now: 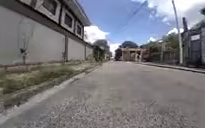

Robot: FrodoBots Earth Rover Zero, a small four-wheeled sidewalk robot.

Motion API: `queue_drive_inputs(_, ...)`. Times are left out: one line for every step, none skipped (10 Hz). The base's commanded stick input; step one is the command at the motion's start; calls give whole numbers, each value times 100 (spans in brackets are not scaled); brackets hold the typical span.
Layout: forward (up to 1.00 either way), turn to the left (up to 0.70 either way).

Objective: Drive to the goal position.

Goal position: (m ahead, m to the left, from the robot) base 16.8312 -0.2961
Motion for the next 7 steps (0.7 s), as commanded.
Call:
queue_drive_inputs(70, 0)
queue_drive_inputs(70, 0)
queue_drive_inputs(70, 0)
queue_drive_inputs(70, 0)
queue_drive_inputs(70, 0)
queue_drive_inputs(70, 0)
queue_drive_inputs(70, 0)
